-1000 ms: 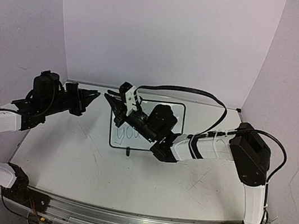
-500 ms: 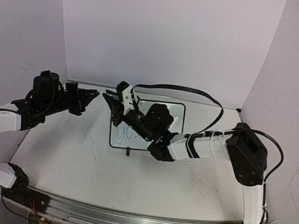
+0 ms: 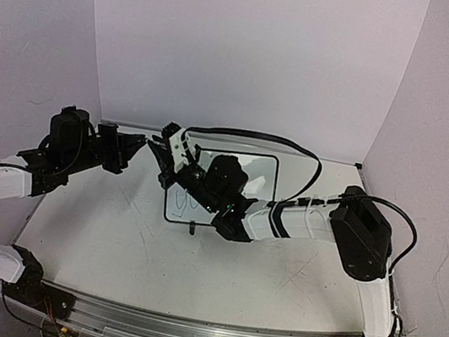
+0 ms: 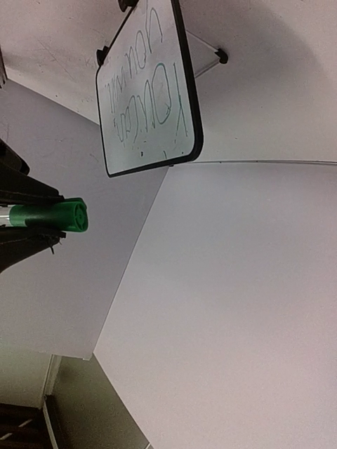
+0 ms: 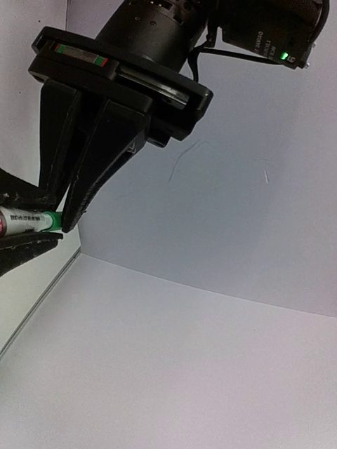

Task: Write a sentence on the whiteboard
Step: Insert the whiteboard marker without the cap into the pen cap.

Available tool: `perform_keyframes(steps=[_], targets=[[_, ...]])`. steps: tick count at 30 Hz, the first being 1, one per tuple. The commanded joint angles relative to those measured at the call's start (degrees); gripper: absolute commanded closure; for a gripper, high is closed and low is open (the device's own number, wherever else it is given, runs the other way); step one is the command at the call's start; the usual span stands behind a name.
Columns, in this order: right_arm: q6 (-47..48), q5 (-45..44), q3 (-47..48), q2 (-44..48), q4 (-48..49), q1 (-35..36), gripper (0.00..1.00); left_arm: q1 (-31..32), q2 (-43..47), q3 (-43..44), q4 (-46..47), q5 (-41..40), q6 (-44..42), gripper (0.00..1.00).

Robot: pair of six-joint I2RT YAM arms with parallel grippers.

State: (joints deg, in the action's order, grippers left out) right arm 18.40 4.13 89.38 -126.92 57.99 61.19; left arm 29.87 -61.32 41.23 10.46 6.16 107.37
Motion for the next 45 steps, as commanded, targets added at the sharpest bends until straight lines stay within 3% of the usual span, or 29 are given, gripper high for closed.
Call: perform_keyframes(steps=[1, 10, 23, 29, 33, 38, 40, 44, 45], targets=[[2.1, -0.7, 0.2, -1.1, -1.7, 0.4, 1.00, 0.3, 1.1, 3.3, 3.7, 1.0, -1.1, 1.00], [2.0, -9.0, 7.1, -6.4, -2.2, 0.4, 1.00, 0.3, 0.4, 3.9, 3.8, 2.4, -1.6, 1.00], [-4.7, -9.9, 32.2, -22.1, -17.8, -1.3, 1.00, 2.3, -4.1, 8.6, 9.8, 11.0, -8.8, 1.00], [-4.6, -10.5, 31.5, -21.0, -18.5, -1.2, 1.00, 2.7, -2.5, 7.6, 10.6, 10.0, -9.9, 1.00], [-5.8, -10.3, 21.9, -13.9, -15.7, -0.8, 0.98, 2.7, 1.7, 4.8, 11.1, 4.3, -10.6, 1.00], [-9.4, -11.3, 5.2, -0.5, -9.9, -0.3, 0.86, 2.5, 8.3, -1.1, 11.2, -8.5, -10.2, 1.00], [-10.3, -10.8, 0.6, 3.5, -8.7, -0.1, 0.75, 2.4, 8.9, -1.7, 11.2, -10.7, -10.0, 1.00], [-10.5, -11.7, -6.7, 9.8, -6.9, 1.2, 0.39, 2.3, 8.8, -1.7, 11.1, -13.6, -9.9, 1.00], [-10.8, -12.0, -8.5, 11.4, -6.8, 1.4, 0.33, 2.3, 8.6, -1.6, 11.1, -14.0, -9.9, 1.00]])
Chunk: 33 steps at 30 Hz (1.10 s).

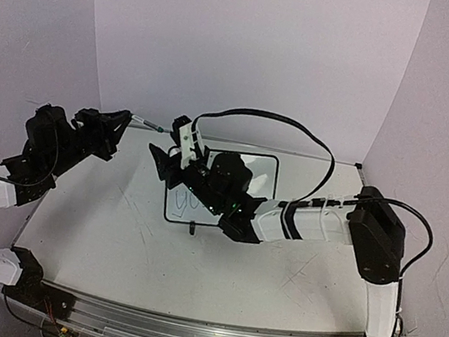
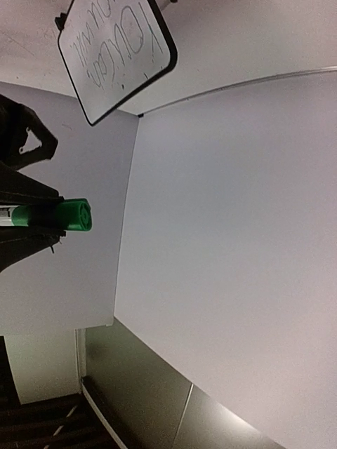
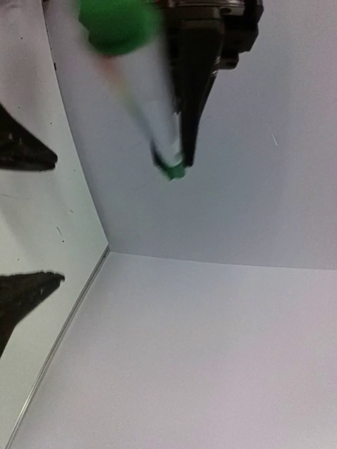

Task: Write a sentence on the whiteboard
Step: Insert the whiteboard marker without the cap into the pen cap, then put down the whiteboard marker at the center of the board.

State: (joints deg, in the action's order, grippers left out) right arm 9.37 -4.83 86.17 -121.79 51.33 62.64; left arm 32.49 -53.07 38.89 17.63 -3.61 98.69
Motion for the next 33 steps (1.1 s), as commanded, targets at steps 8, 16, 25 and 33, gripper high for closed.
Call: perform_keyframes(steps=[8, 16, 25, 33], targets=[[-2.7, -4.1, -19.6, 18.7, 1.3, 1.2, 0.13, -0.6, -0.1, 0.1, 3.8, -5.1, -6.4, 1.00], [1.5, -11.3, -30.2, 33.7, -9.4, 1.2, 0.02, -5.5, -0.6, 4.4, -18.8, -0.4, -29.7, 1.00], [3.4, -24.9, -36.9, 49.6, -22.1, 1.1, 0.02, -6.8, -6.6, 10.8, -51.3, -8.0, -54.7, 1.00], [5.8, -32.4, -38.3, 58.5, -27.4, 0.6, 0.02, -8.4, -22.4, 13.2, -54.1, -4.7, -65.0, 1.00]])
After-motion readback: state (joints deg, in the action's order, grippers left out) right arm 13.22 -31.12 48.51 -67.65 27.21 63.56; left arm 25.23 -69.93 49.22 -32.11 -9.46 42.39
